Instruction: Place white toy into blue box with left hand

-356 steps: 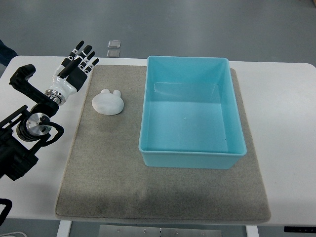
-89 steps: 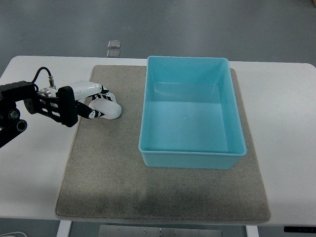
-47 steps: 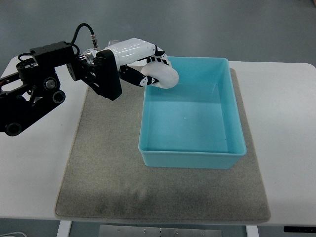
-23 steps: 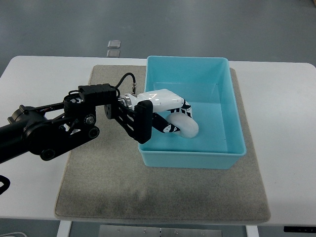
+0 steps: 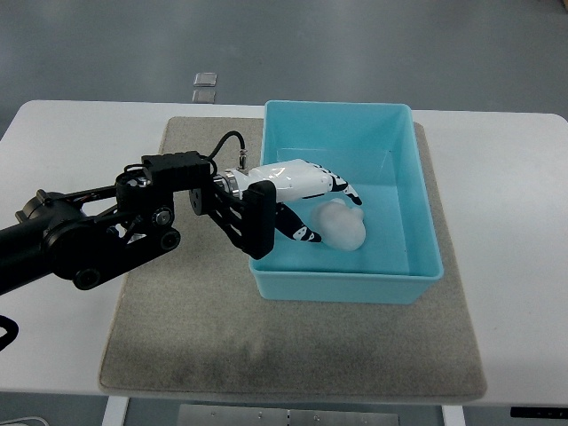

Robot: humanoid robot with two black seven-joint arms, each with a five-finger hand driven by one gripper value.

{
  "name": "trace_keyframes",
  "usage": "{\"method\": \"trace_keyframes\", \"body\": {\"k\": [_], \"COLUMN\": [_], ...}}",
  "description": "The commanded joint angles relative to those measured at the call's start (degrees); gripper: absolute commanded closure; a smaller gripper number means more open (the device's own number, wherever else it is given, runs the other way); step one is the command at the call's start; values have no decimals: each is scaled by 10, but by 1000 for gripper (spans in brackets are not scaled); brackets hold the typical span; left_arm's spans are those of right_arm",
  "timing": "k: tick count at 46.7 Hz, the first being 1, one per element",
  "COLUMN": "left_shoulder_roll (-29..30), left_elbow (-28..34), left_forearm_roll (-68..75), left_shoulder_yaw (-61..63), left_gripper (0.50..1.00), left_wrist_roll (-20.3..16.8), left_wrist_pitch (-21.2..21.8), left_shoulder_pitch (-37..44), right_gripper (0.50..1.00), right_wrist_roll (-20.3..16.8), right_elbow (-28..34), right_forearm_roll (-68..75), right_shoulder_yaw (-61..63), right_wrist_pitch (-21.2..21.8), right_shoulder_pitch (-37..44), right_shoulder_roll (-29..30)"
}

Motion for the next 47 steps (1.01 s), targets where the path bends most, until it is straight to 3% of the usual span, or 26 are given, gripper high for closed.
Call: {"method": "trace_keyframes", "body": {"k": [1, 9, 12, 18, 24, 32, 47], "left_shoulder_roll": [1, 3, 4, 6, 7, 17, 22], "left_elbow": [-3, -11, -11, -11, -10, 4, 104], "left_forearm_roll": [0, -3, -10, -63, -161, -304, -612], "left_shoulder_yaw": [-1, -9, -16, -40, -61, -86, -137], "left_gripper": [617, 609, 542, 538, 508, 508, 508], "left_wrist_roll": [0, 1, 1, 1, 1, 0, 1], "left_wrist_pitch": [1, 37, 59, 67, 67, 73, 80], "left_shoulder_pitch": [1, 0, 0, 1, 1, 2, 3], "right_gripper": [564, 564, 564, 564, 564, 564, 564], "right_wrist_roll": [0, 0, 0, 0, 0, 0, 0], "right_elbow": [0, 0, 0, 0, 0, 0, 0], "right_forearm_roll": [0, 0, 0, 0, 0, 0, 0], "right_shoulder_yaw": [0, 0, 0, 0, 0, 0, 0], "right_wrist_pitch": [0, 0, 0, 0, 0, 0, 0], "right_shoulder_pitch": [0, 0, 0, 0, 0, 0, 0], "right_shoulder_roll": [0, 0, 0, 0, 0, 0, 0]}}
